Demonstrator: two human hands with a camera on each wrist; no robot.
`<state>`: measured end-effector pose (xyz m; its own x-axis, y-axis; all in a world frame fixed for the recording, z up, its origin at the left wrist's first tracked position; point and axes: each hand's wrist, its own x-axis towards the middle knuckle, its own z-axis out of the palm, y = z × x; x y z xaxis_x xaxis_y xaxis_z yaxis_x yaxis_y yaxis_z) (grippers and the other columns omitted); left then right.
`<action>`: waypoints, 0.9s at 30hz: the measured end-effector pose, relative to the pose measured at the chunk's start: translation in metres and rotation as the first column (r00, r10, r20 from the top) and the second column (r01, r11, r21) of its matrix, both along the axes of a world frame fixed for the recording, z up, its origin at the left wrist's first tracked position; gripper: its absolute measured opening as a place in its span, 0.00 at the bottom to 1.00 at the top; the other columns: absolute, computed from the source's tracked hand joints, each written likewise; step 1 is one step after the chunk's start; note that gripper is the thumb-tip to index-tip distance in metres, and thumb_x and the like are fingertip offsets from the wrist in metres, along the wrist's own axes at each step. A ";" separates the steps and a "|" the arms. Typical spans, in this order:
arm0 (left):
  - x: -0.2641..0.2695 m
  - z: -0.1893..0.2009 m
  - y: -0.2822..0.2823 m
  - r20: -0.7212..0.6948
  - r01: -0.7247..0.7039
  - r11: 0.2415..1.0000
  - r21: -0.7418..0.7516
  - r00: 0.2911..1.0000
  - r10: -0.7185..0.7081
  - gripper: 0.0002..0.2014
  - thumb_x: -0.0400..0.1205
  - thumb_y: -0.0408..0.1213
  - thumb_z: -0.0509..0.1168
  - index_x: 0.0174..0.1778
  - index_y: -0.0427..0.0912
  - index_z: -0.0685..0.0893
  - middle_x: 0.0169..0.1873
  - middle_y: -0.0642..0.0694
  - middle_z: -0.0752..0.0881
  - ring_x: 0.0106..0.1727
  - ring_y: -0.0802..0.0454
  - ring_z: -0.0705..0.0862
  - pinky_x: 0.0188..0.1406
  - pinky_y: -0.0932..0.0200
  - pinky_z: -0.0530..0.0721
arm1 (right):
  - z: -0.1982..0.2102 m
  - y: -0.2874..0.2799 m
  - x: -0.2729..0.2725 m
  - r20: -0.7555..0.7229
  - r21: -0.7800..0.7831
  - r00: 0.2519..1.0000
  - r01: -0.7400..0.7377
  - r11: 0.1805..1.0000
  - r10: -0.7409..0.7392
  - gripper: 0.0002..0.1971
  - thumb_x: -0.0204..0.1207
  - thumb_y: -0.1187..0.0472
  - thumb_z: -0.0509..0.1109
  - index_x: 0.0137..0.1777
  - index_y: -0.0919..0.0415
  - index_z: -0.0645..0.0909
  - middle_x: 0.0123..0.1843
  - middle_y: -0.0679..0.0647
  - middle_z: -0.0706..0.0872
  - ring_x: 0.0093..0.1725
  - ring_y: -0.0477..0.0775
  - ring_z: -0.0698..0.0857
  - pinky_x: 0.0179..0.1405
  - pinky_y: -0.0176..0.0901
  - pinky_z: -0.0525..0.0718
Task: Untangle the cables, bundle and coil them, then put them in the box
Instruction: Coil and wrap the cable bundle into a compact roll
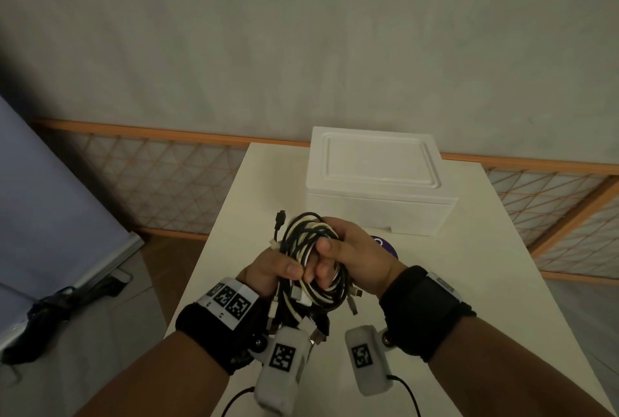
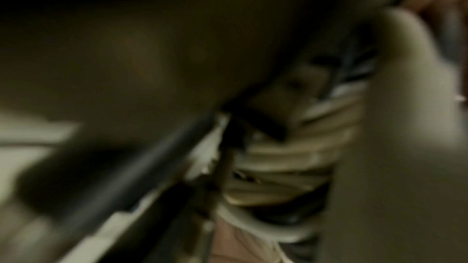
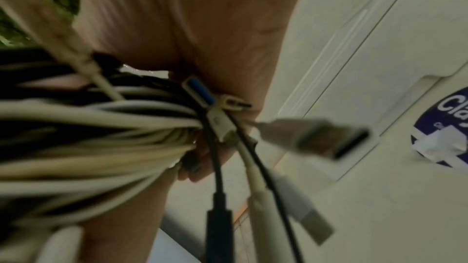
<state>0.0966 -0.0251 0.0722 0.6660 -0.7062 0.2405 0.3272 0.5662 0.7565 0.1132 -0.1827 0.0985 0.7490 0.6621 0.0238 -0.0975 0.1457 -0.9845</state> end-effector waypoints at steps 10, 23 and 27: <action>0.001 0.002 0.007 0.010 -0.349 0.760 0.548 0.912 0.411 0.22 0.63 0.37 0.78 0.52 0.36 0.88 0.47 0.35 0.90 0.51 0.40 0.88 0.53 0.49 0.85 | -0.023 -0.015 0.014 0.227 -0.293 0.910 0.403 0.867 -0.346 0.23 0.65 0.52 0.81 0.55 0.63 0.81 0.45 0.54 0.90 0.43 0.49 0.89 0.46 0.44 0.87; 0.000 0.012 -0.009 -0.072 -0.533 0.645 0.547 0.738 0.671 0.16 0.65 0.25 0.64 0.48 0.30 0.86 0.37 0.35 0.89 0.38 0.42 0.89 0.33 0.55 0.85 | -0.019 -0.013 0.017 0.139 -0.221 0.933 0.356 0.908 -0.332 0.30 0.67 0.30 0.67 0.59 0.53 0.82 0.54 0.54 0.89 0.56 0.55 0.87 0.62 0.58 0.83; 0.002 0.009 -0.003 -0.170 -0.542 0.606 0.582 0.648 0.743 0.09 0.66 0.27 0.65 0.40 0.29 0.85 0.33 0.34 0.83 0.35 0.41 0.85 0.36 0.52 0.83 | -0.022 -0.014 0.011 0.116 -0.278 0.930 0.368 0.887 -0.349 0.23 0.79 0.37 0.58 0.62 0.51 0.82 0.54 0.49 0.89 0.55 0.47 0.87 0.60 0.50 0.84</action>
<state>0.0984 -0.0281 0.0808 0.9430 -0.0017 -0.3328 0.3097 0.3709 0.8755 0.1239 -0.1967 0.0761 0.9398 0.3335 -0.0744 -0.0310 -0.1335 -0.9906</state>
